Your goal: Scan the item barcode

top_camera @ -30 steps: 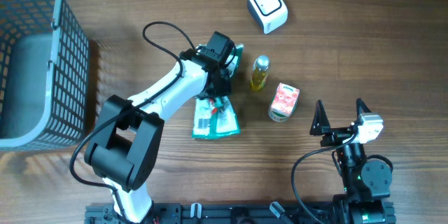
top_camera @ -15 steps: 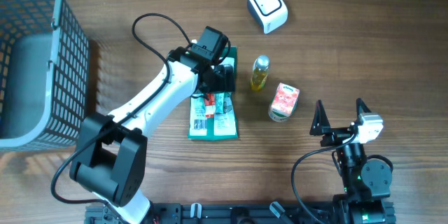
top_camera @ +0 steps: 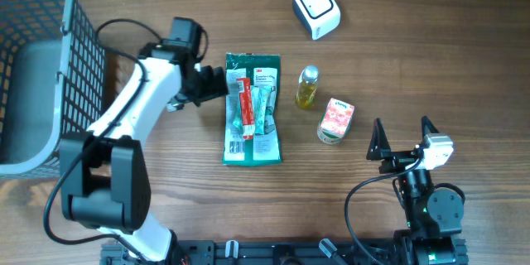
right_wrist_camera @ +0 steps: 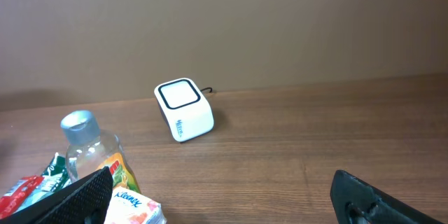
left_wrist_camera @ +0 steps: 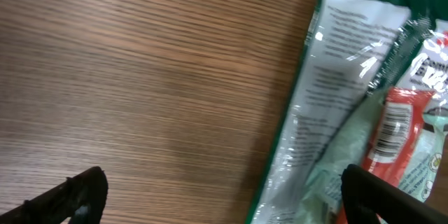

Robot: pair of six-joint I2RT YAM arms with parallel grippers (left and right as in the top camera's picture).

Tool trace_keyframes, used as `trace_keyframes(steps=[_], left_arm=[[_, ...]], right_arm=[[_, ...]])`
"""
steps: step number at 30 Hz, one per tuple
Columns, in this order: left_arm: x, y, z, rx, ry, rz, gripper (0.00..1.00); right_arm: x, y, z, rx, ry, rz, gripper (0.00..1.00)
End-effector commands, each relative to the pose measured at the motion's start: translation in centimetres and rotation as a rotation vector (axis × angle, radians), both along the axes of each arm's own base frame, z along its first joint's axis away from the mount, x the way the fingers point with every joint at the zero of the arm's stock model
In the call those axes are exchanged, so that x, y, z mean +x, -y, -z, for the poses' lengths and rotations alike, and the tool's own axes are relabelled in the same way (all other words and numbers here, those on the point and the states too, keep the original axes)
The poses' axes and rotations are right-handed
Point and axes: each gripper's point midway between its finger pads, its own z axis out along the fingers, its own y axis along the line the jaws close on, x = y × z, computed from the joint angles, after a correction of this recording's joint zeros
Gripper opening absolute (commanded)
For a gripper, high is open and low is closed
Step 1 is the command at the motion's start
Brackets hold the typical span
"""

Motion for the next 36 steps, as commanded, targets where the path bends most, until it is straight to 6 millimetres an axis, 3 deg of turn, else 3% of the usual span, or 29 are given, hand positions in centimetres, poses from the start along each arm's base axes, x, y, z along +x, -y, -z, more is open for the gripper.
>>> trace_keyframes(steps=[1,2,3,4,8,17,26,28,29,30,31,36], left_arm=[[0.1,0.0,-1.0,-0.083,0.013,0.073,0.91],[0.0,0.0,-1.0,-0.085,0.011,0.082,0.78],[-0.2,-0.1,-0.8,-0.084,0.004,0.082,0.51],[-0.3,-0.1,-0.6,-0.084,-0.001,0.081,0.38],[-0.7,-0.1,-0.2,-0.083,-0.015,0.081,0.04],[-1.2,0.6,0.0,-0.058,-0.019,0.138,0.04],[-0.9,1.3,0.1,0.111,0.021,0.157,0.04],[-0.4,1.7,0.0,0.106,0.044,0.164,0.09],[-0.3,2.0,0.0,0.105,0.053,0.168,0.24],[-0.2,2.1,-0.1,0.104,0.056,0.171,0.46],[-0.3,2.2,0.0,0.104,0.056,0.174,1.0],[-0.3,2.2,0.0,0.104,0.056,0.174,1.0]], right_arm=[[0.0,0.2,-0.1,-0.017,0.008,0.009,1.0],[0.0,0.2,-0.1,-0.017,0.008,0.009,1.0],[0.0,0.2,-0.1,-0.017,0.007,0.009,1.0],[0.0,0.2,-0.1,-0.017,0.007,0.009,1.0],[0.0,0.2,-0.1,-0.017,0.007,0.009,1.0],[0.0,0.2,-0.1,-0.017,0.007,0.009,1.0],[0.0,0.2,-0.1,-0.017,0.007,0.009,1.0],[0.0,0.2,-0.1,-0.017,0.007,0.009,1.0],[0.0,0.2,-0.1,-0.017,0.007,0.009,1.0],[0.0,0.2,-0.1,-0.017,0.007,0.009,1.0],[0.0,0.2,-0.1,-0.017,0.008,0.009,1.0],[0.0,0.2,-0.1,-0.017,0.007,0.009,1.0]])
